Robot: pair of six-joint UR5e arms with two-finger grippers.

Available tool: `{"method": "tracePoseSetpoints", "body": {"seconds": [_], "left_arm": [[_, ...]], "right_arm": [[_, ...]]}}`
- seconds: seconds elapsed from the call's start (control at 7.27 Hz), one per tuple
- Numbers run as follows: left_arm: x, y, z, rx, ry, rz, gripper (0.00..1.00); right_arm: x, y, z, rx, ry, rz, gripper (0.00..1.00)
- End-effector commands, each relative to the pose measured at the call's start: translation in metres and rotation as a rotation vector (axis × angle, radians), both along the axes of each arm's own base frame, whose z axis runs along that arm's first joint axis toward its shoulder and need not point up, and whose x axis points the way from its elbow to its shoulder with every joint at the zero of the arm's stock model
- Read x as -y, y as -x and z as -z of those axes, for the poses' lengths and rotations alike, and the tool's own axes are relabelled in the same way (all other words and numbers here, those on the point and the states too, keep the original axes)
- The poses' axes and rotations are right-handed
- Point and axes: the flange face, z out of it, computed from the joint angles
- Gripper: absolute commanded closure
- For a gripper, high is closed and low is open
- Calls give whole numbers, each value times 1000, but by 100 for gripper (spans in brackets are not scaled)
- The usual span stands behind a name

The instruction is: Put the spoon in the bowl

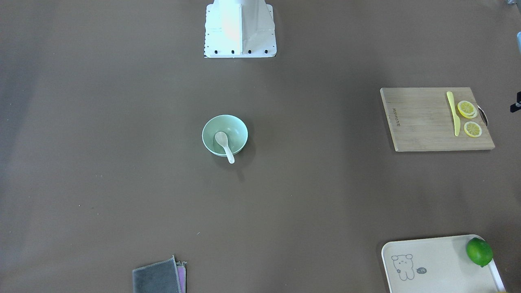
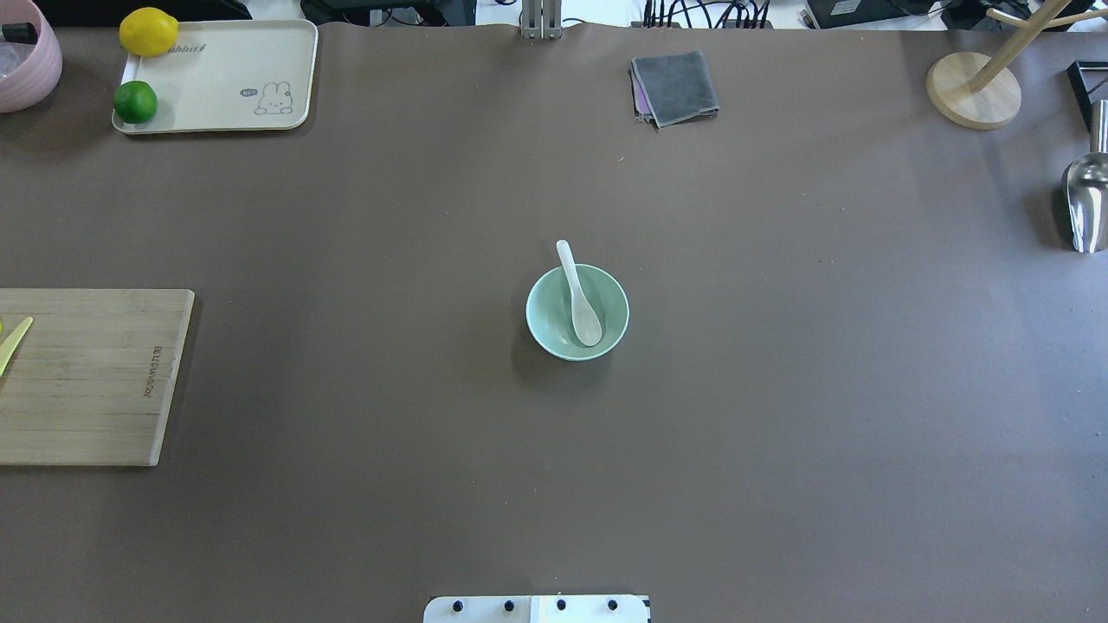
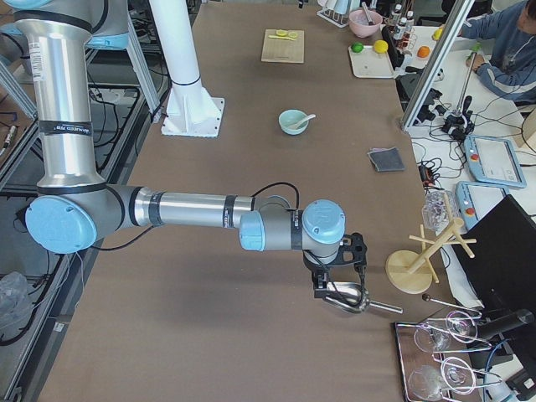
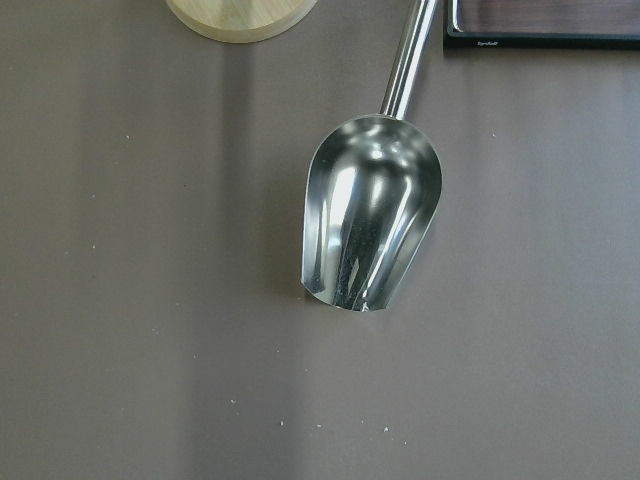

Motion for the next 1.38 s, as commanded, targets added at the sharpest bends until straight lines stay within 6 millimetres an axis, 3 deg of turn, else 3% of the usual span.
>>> {"method": "tracePoseSetpoints", "body": {"seconds": [0.0,0.41,0.55,0.69,1.1,1.24], "left_arm": [[-1,21,5,1,-11,39,2],[-6,36,-11,10,22,67,2],[-9,41,-12,10,25,79,2],[-12,59,-16,10,37,112,2],[-23,64,-25,4,47,122,2],[-20,64,-21,4,38,122,2]], "right_arm": [[-9,0,32,-4,13,-2,0],[-17,0,35,-1,5,-1,0],[-18,1,27,0,22,-1,0],[-18,0,29,-2,18,-2,0],[-69,4,1,1,47,10,0],[-74,4,2,3,37,10,0]]}}
